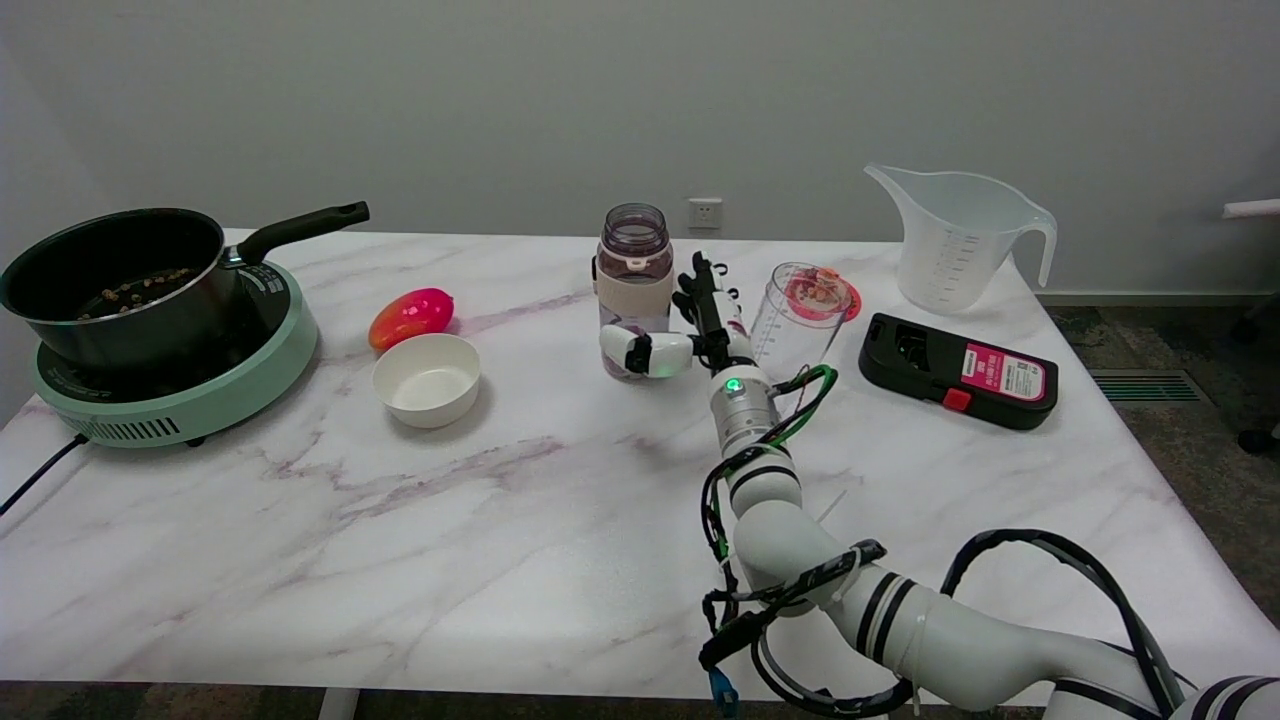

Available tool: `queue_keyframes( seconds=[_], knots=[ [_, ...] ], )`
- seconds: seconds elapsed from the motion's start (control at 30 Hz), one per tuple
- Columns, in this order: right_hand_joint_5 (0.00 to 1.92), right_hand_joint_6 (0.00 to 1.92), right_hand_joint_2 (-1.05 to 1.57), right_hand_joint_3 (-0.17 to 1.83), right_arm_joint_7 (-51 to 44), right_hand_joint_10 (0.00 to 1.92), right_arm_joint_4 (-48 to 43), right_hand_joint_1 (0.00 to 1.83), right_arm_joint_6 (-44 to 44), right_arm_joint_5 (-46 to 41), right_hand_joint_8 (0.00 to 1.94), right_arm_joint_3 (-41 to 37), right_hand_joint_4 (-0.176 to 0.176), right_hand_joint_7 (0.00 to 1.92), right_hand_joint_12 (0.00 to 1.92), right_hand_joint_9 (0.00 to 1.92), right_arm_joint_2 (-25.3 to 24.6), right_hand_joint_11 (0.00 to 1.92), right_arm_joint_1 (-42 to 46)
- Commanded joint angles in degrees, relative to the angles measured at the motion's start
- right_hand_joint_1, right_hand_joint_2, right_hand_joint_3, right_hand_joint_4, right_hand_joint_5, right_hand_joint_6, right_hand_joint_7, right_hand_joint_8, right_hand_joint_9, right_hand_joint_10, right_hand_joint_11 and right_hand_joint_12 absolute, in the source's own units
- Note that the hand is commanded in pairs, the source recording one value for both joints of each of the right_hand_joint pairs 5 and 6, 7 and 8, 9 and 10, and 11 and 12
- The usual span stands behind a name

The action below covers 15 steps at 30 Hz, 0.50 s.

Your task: Pick up the bottle.

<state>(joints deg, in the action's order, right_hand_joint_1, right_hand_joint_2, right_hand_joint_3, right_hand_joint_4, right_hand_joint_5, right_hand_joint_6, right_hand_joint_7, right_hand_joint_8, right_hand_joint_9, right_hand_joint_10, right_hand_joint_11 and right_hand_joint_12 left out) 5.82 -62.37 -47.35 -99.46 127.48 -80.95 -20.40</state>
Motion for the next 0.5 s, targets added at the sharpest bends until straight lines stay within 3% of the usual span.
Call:
queue_keyframes(
  seconds=[0.03,0.5],
  knots=[
    [0.0,0.0,-0.29,1.35,1.1,0.28,3.2,1.09,1.9,0.0,0.2,0.2,0.0,0.2,0.22,0.28,-0.4,0.22,-2.2],
    [0.0,0.0,-0.28,1.33,1.1,0.28,4.2,1.08,2.6,0.0,0.2,0.2,0.0,0.2,0.22,0.28,-0.5,0.22,-2.7]
  ],
)
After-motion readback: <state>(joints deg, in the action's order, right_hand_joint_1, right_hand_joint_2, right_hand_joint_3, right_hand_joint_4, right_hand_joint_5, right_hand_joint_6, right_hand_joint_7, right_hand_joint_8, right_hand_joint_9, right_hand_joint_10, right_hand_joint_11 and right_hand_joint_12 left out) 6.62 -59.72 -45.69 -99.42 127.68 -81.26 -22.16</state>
